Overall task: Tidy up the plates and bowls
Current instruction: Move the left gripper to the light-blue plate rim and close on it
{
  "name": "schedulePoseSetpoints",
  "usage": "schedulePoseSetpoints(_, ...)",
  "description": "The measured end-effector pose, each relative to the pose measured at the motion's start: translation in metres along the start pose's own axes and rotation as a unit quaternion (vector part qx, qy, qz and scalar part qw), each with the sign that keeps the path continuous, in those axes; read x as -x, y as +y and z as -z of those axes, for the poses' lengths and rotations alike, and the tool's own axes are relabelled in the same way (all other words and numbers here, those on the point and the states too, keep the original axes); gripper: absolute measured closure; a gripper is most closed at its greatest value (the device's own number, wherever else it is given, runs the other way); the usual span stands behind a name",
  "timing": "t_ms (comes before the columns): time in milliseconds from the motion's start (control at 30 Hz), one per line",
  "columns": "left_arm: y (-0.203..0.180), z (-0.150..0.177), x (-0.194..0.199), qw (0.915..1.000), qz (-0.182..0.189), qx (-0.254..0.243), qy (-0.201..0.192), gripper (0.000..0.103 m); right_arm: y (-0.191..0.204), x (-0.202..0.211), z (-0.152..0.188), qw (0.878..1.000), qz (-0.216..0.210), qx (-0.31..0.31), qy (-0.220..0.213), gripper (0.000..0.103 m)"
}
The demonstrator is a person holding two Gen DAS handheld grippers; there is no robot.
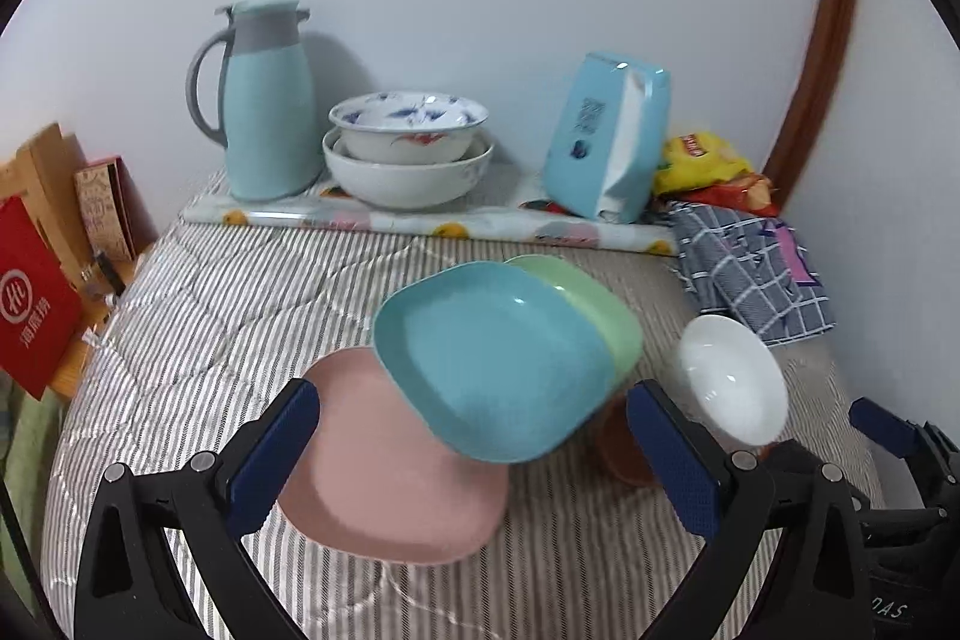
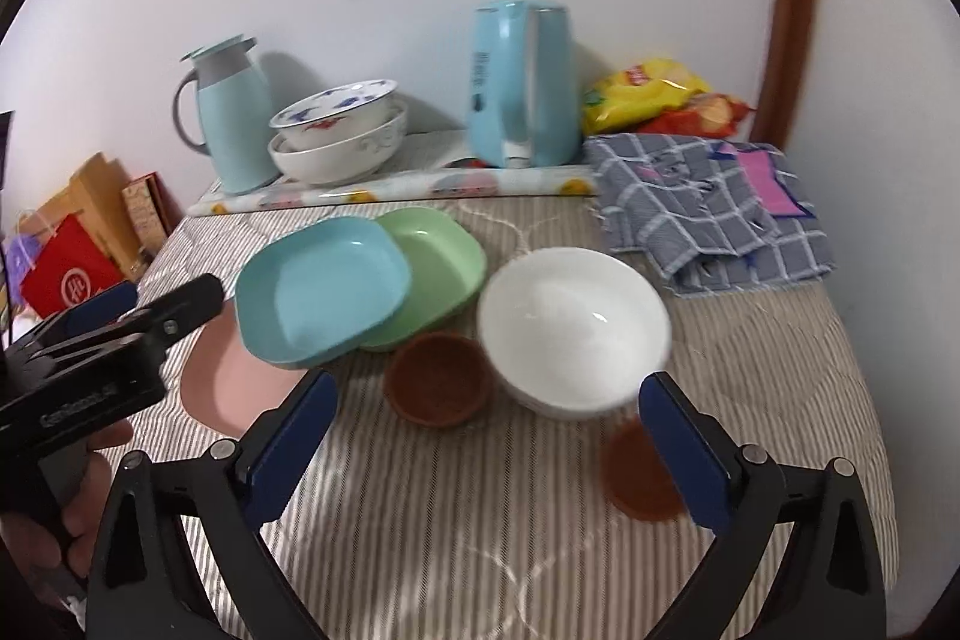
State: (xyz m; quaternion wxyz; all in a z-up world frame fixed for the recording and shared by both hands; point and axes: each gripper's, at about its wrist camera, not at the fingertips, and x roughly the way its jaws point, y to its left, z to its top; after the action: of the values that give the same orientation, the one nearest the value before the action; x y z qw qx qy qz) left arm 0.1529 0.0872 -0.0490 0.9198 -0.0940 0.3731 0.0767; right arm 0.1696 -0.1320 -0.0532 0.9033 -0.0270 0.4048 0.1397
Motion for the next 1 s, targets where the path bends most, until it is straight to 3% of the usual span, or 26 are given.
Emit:
schedulePoseSetpoints(167, 0.016, -0.008, -0.021, 0.9996, -0.021, 0.012, 0.013, 0.001, 0.008, -0.023, -0.018, 1.0, -0.012, -0.004, 0.006, 0.003)
schedulePoseSetpoints(267, 0.024, -0.011, -0.033, 0.9994, -0.023, 0.017, 0.022, 0.007, 0.01, -0.038, -0.028, 1.0, -0.026, -0.011, 0.006, 0.006)
schedulePoseSetpoints(333, 0.028, -0.012, -0.043, 0.999, -0.012, 0.019, 0.039, 0.021, 0.011, -0.046, -0.033, 0.999, -0.033, -0.015, 0.006, 0.015)
schedulePoseSetpoints(400, 0.031, -0.014, -0.053, 0.9985, -0.006, 0.02, 0.05, 0.031, 0.013, -0.056, -0.037, 0.999, -0.035, -0.015, 0.013, 0.017)
schedulePoseSetpoints(733, 0.031, -0.028, -0.096, 0.9976, 0.011, -0.007, 0.068, 0.046, 0.02, -0.094, -0.043, 0.997, -0.043, -0.021, 0.057, 0.044)
schedulePoseSetpoints(1000, 0.027, -0.041, -0.126, 0.9961, 0.03, -0.025, 0.078, 0.053, 0.038, -0.106, -0.039, 0.996, -0.051, -0.003, 0.079, 0.044)
